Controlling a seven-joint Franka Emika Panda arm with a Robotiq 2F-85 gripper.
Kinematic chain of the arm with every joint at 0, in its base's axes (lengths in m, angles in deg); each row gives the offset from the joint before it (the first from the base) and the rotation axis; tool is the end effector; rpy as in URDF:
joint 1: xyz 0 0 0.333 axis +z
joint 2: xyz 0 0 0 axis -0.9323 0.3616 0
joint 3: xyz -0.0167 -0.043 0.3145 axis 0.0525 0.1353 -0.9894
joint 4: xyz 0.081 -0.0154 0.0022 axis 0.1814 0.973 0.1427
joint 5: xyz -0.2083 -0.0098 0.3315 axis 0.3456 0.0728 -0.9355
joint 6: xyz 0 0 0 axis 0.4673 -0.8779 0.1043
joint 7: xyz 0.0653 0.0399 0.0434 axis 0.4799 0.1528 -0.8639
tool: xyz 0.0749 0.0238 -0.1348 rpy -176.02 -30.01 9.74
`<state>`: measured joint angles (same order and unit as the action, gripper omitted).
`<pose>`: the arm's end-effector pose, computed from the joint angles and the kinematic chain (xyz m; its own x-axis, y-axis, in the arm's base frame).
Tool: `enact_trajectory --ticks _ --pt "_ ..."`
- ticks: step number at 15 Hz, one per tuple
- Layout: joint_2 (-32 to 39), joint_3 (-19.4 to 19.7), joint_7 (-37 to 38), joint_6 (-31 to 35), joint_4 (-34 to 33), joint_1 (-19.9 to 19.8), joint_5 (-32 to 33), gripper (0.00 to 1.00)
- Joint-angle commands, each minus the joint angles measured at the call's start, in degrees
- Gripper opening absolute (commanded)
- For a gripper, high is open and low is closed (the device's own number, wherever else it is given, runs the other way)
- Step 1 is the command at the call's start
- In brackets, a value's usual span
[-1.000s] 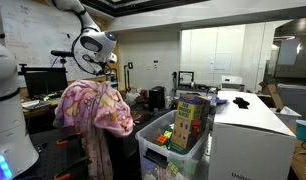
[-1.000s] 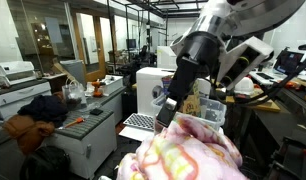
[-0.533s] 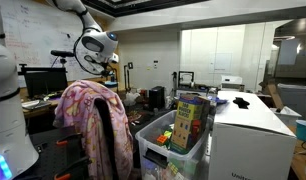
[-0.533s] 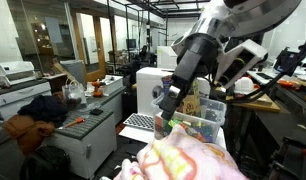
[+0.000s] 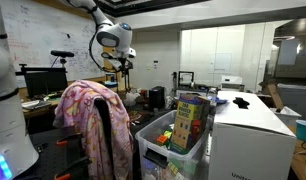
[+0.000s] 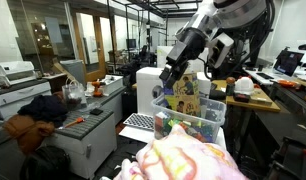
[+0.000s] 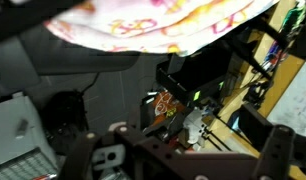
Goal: Put the pink blanket over the blue blanket
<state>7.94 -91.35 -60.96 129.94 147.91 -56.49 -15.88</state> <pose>0.4899 0.2508 0.3414 0.8893 0.2818 0.3603 0.4449 -0.7157 -0.5384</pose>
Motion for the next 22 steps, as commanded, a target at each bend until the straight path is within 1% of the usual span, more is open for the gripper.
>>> enact_trajectory --ticks 1,4,8,10,13,16,20,22 --pt "1.8 2.9 9.3 3.9 -3.0 -3.0 10.7 1.0" --pt "3.4 5.8 18.2 6.9 -4.3 -5.9 22.3 1.0" --pt "6.2 9.5 30.2 8.3 -7.0 -9.4 37.0 1.0" --pt "7.3 11.6 35.7 6.9 -9.0 -10.8 45.0 1.0" --pt "8.4 15.1 42.6 2.9 -11.9 -12.3 58.0 1.0" --pt "8.3 17.0 43.9 -4.9 -14.6 -13.5 65.3 1.0" --pt "7.9 17.9 41.3 -15.9 -17.7 -15.3 68.8 1.0" --pt "8.2 18.1 40.7 -19.3 -19.1 -16.2 69.4 1.0"
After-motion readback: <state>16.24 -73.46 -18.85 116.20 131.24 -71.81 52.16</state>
